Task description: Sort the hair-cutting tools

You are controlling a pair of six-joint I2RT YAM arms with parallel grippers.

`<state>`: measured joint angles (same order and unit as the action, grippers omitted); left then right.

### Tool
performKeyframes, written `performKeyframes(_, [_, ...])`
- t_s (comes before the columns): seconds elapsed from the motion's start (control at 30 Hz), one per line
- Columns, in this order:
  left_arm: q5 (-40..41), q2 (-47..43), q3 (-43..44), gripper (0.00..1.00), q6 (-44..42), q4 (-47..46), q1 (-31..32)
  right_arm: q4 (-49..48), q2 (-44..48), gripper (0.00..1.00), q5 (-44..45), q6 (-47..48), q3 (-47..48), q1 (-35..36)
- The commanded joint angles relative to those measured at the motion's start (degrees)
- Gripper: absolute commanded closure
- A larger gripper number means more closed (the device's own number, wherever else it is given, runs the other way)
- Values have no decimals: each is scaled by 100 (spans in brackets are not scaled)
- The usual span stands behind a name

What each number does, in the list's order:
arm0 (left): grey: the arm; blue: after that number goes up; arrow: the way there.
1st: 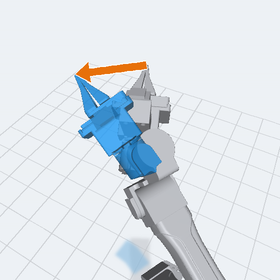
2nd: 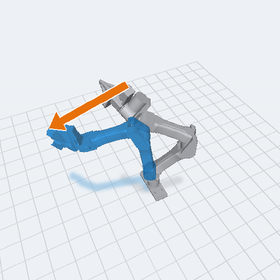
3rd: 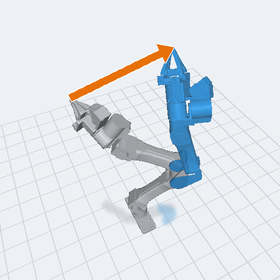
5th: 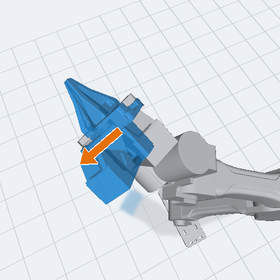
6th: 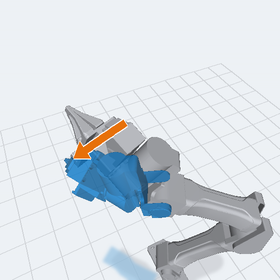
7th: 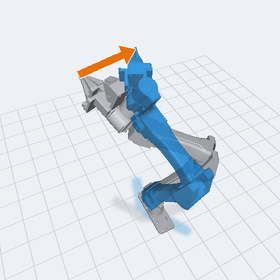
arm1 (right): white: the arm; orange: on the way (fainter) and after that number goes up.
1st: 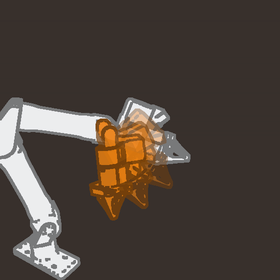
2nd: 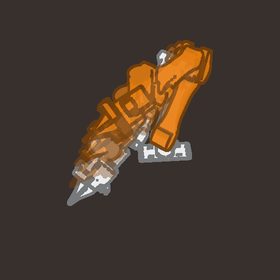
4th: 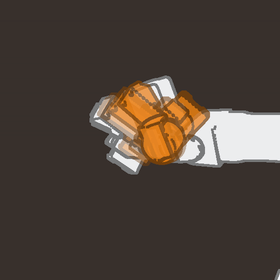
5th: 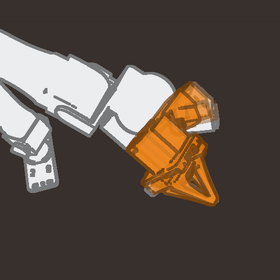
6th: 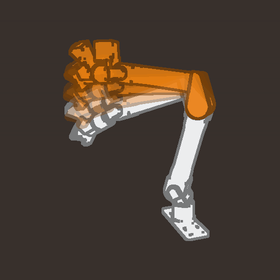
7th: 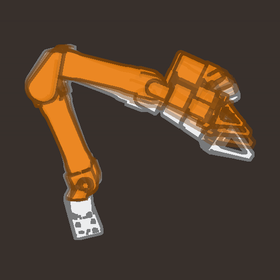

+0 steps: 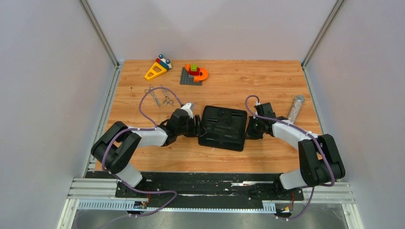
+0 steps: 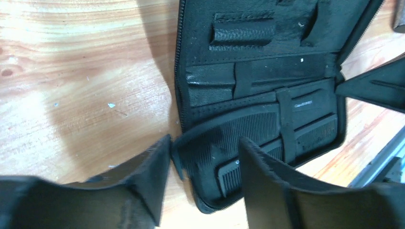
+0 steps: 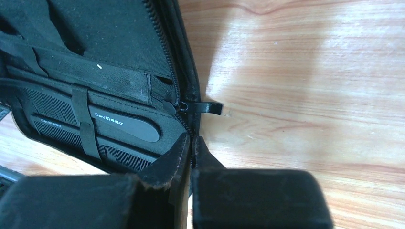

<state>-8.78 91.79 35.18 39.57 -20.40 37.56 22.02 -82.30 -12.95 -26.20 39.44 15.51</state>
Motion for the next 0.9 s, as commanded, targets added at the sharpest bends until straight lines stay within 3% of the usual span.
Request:
performKeyframes(0.0, [529, -394, 290, 32, -380, 694, 41, -190, 149, 100, -213, 22, 152, 41])
performKeyframes(0.1, [784, -554, 476, 20, -423, 1374, 41, -92, 214, 100, -142, 61, 224, 41])
performKeyframes(0.27, [1357, -847, 724, 18, -541, 2301, 48, -24, 257, 100, -120, 127, 258, 49])
performKeyframes(0.47, [1542, -547, 1468, 24, -786, 3145, 105, -17, 175, 100, -86, 160, 214, 46])
performKeyframes(0.73, [1302, 103, 1988, 42, -711, 3381, 234, -46, 109, 100, -58, 151, 204, 43])
performKeyframes(0.87, [1410, 403, 2172, 45, -639, 3682, 276, -79, 99, 100, -59, 116, 191, 59])
